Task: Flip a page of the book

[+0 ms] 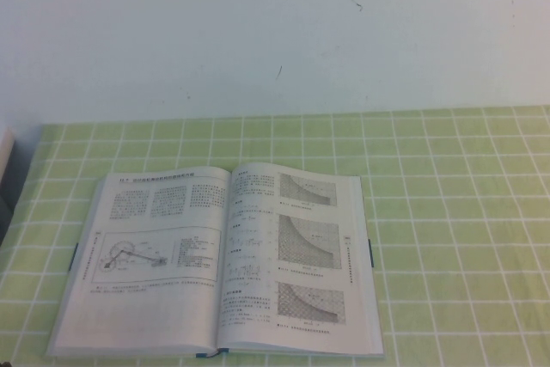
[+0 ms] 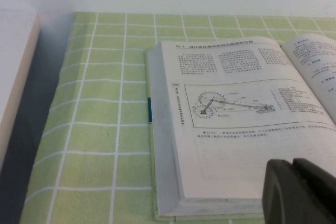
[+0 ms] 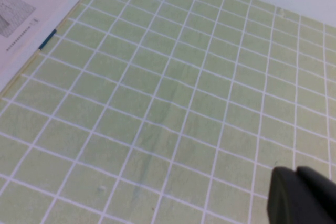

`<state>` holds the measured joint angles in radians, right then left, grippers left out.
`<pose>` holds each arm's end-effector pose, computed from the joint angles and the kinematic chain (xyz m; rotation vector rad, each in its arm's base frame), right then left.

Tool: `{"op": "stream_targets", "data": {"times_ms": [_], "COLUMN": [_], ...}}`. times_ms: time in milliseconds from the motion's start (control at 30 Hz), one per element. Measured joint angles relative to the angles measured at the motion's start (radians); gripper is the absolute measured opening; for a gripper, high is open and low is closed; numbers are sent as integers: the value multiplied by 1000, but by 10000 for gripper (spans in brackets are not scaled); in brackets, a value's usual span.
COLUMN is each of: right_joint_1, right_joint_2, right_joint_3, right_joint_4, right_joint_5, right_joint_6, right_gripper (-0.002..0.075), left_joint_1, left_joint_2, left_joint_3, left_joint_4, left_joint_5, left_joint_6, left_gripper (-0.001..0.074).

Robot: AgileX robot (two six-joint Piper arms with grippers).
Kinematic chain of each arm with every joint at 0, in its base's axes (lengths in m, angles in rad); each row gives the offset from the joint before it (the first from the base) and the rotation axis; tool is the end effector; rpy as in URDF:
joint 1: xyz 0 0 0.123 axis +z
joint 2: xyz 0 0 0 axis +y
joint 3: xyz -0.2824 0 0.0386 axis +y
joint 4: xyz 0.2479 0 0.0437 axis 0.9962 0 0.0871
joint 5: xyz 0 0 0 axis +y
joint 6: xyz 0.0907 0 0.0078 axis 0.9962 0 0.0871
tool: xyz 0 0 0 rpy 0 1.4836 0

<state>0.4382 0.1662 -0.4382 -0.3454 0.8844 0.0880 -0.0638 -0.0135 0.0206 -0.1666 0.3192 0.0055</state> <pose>0.0392 -0.0080 0.2746 -0.4227 2.0042 -0.0858 0.0533 -0.0082 0.1784 -0.0434 1.8095 -0.2012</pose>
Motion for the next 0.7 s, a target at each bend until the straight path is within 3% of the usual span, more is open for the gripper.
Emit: {"op": "stream_targets", "data": {"times_ms": [700], "right_joint_1": [0], "right_joint_2": [0], "right_joint_3": [0], "right_joint_4": [0], "right_joint_5": [0], "right_joint_6": [0], "right_gripper": [-1], "left_joint_1": [0], "left_joint_2": [0], "left_joint_3": [0], "left_joint_4": [0], "left_joint_5": [0], "left_joint_6": [34], "left_gripper": [-4]}}
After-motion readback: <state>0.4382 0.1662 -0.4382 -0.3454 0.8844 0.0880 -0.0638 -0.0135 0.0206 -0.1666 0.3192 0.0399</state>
